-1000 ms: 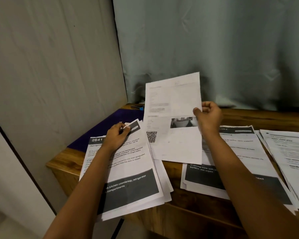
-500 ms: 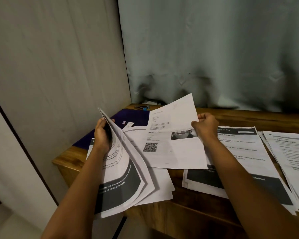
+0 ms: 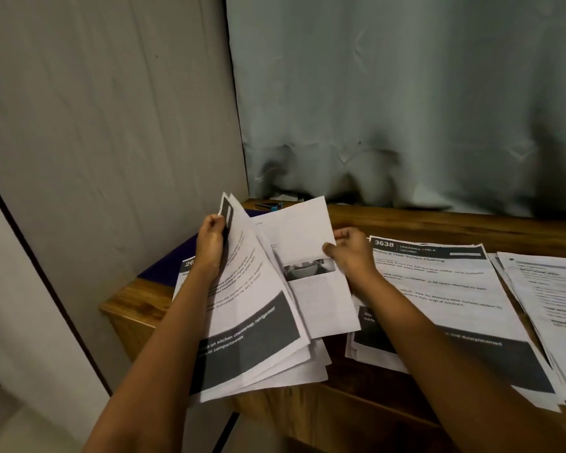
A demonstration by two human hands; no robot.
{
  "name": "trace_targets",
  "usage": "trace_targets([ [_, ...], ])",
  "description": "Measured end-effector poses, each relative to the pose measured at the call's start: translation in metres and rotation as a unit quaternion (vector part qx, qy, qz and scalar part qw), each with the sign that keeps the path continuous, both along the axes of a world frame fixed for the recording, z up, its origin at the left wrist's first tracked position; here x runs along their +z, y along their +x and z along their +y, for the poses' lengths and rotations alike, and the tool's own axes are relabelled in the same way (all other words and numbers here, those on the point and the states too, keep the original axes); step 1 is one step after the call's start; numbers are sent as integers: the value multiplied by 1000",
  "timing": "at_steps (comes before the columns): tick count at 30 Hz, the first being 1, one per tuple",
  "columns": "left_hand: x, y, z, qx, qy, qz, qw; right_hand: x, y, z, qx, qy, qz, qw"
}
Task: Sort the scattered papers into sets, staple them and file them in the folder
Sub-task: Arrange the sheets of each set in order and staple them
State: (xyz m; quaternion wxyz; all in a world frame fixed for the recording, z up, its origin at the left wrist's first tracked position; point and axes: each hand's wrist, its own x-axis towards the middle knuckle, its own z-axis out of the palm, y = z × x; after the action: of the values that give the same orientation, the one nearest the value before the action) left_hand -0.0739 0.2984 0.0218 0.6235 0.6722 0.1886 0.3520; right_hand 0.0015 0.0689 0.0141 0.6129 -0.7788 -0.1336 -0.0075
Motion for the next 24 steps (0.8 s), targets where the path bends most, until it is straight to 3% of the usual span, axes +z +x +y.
trace_targets([
  [5,-2,9,-6,22,155,93,983,-11,-23,23,54,-81,-20,995],
  [9,-12,11,-9,54,251,91,962,-12,-25,23,71,-134,-34,988],
  [13,-7,-6,-11,130,253,130,950,-6,-28,17,91,-159,-3,983],
  [16,-1,-32,0,184,244,268,914,0,-32,17,103,-190,29,976],
  [19,-4,-59,15,163,164,388,892,7,-42,17,118,-210,56,969],
  [24,0,-88,-1,77,109,434,891,9,-66,21,154,-194,83,965],
])
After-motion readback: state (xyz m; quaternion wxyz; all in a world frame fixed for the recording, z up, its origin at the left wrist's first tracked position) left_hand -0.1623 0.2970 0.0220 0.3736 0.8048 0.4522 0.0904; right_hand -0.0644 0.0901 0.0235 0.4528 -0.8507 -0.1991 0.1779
